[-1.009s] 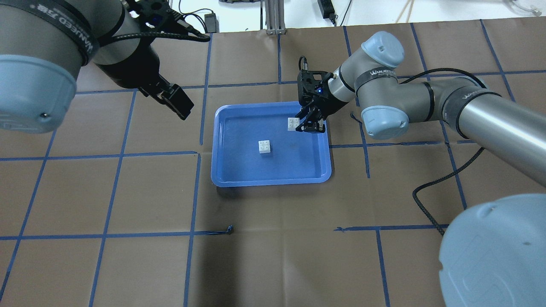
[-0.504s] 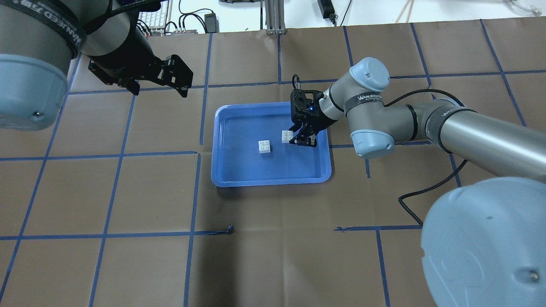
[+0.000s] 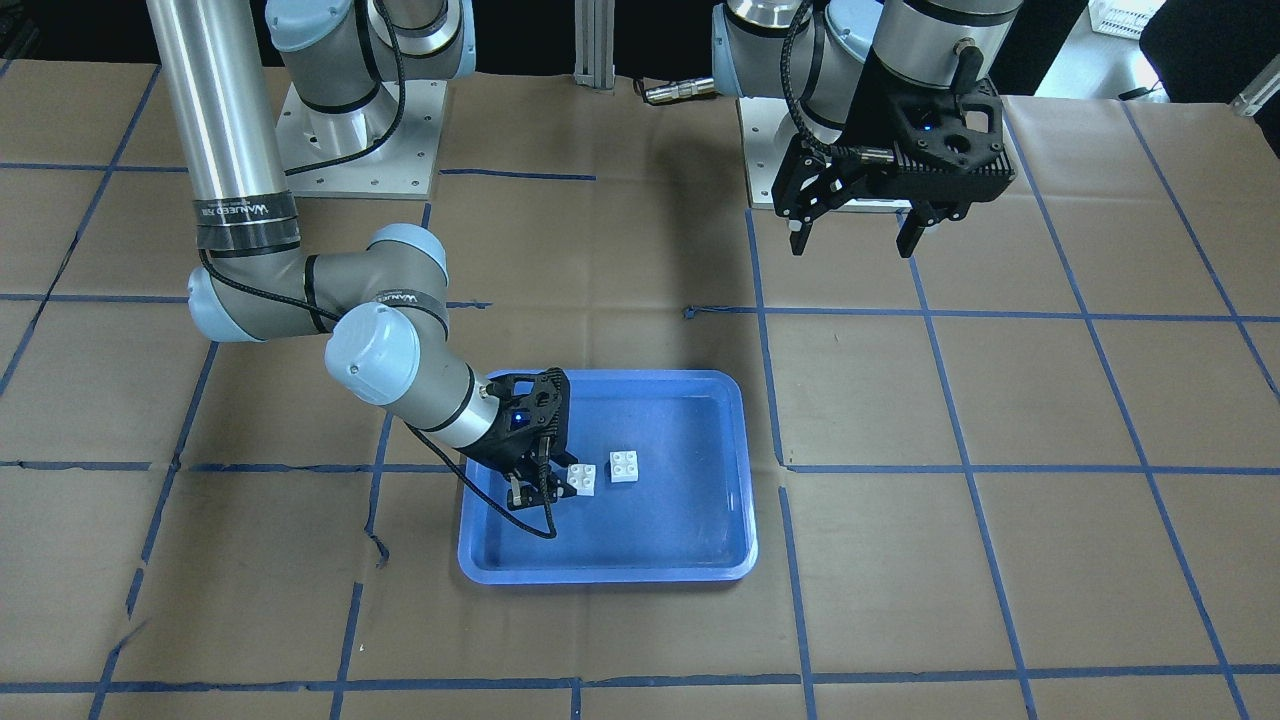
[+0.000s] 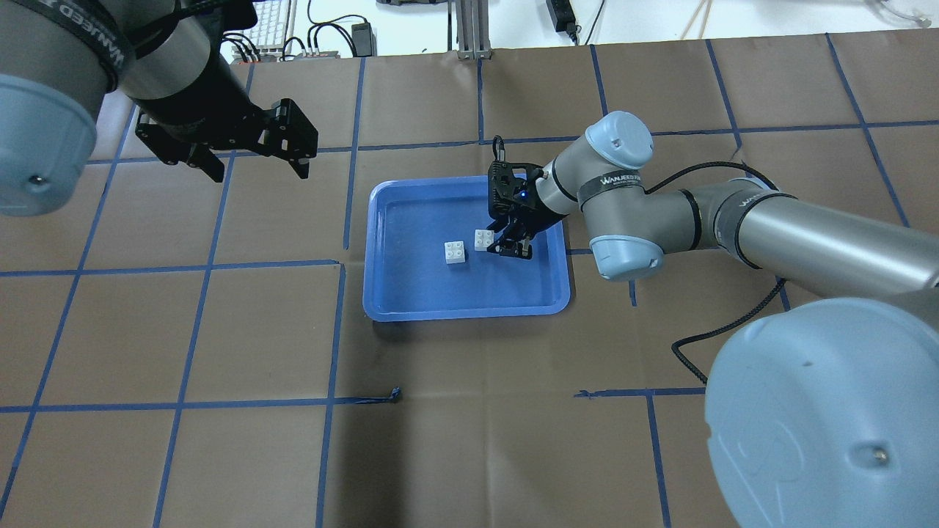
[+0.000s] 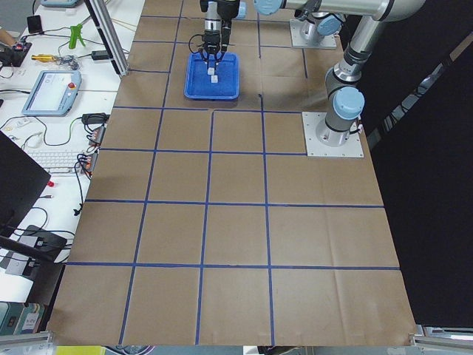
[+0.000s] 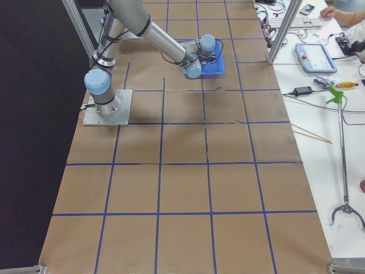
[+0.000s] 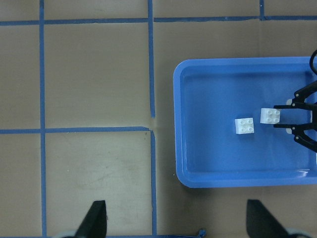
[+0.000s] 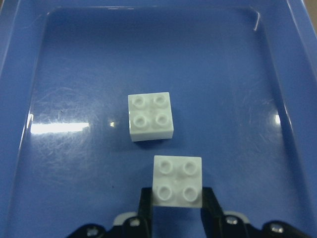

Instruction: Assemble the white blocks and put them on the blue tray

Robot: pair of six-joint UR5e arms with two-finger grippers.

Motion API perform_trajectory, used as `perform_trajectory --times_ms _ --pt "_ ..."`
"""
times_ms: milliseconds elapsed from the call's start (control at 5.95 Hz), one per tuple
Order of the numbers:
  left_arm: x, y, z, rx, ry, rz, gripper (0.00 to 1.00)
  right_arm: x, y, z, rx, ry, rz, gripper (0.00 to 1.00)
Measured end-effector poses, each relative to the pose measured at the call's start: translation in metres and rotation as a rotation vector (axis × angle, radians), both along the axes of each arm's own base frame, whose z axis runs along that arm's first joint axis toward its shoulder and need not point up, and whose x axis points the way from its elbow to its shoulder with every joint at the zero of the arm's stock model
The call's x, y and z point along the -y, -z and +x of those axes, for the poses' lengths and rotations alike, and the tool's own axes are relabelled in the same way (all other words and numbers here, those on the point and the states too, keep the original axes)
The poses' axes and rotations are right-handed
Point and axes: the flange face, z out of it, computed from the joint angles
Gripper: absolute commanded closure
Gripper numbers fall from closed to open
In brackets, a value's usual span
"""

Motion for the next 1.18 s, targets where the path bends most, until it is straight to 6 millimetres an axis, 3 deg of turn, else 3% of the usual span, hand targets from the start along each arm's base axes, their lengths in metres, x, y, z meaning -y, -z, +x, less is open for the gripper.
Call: perform_trajectory --times_ms 504,1177 --pt "0.0014 0.0046 0.006 -0.008 -0.009 -0.001 0.01 -0.0062 0.0001 0.0122 -0.001 -0.018 0.003 0.75" --pt "0.0018 0.0042 0.0063 -0.013 -0.01 -0.004 0.01 -0.008 0.001 0.0136 -0.001 -0.009 0.015 0.75"
